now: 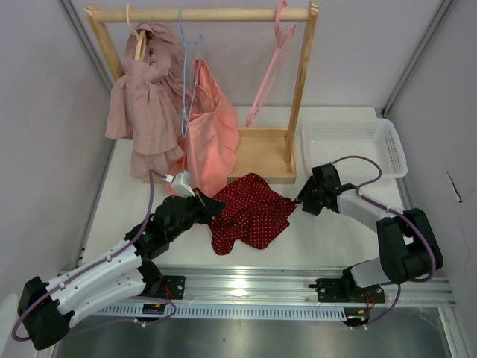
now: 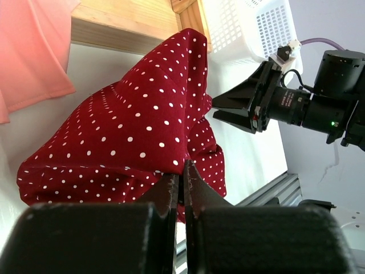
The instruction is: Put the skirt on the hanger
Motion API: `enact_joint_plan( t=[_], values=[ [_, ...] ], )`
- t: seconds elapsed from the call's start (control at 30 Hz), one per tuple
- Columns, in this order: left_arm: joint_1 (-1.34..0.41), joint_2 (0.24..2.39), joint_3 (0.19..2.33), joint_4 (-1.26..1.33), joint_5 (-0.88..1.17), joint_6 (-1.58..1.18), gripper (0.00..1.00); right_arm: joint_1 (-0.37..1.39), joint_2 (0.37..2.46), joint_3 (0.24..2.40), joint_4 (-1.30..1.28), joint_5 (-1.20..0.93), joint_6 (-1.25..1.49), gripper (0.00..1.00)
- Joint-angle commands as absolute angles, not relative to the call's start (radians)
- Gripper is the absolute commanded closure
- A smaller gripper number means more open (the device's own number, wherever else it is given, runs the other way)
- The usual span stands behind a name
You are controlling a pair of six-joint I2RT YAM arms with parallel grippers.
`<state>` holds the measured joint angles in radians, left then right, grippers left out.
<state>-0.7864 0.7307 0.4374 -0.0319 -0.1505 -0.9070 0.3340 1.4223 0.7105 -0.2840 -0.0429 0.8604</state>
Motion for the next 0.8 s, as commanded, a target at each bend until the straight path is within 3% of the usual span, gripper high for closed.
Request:
enact_joint_plan(
  t=[0.0,0.77],
  values=[
    [-0.778,0.735,0.456,-0.006,-0.133,-0.881,1.0,0.345,1.456,0.749,-0.227,-0.028,0.879,0.51],
    [-0.775,0.733,0.449,-0.006,-0.109,-0.873,1.0,0.426,1.479,0.744,-0.206,0.098,0.965,0.69]
  ],
)
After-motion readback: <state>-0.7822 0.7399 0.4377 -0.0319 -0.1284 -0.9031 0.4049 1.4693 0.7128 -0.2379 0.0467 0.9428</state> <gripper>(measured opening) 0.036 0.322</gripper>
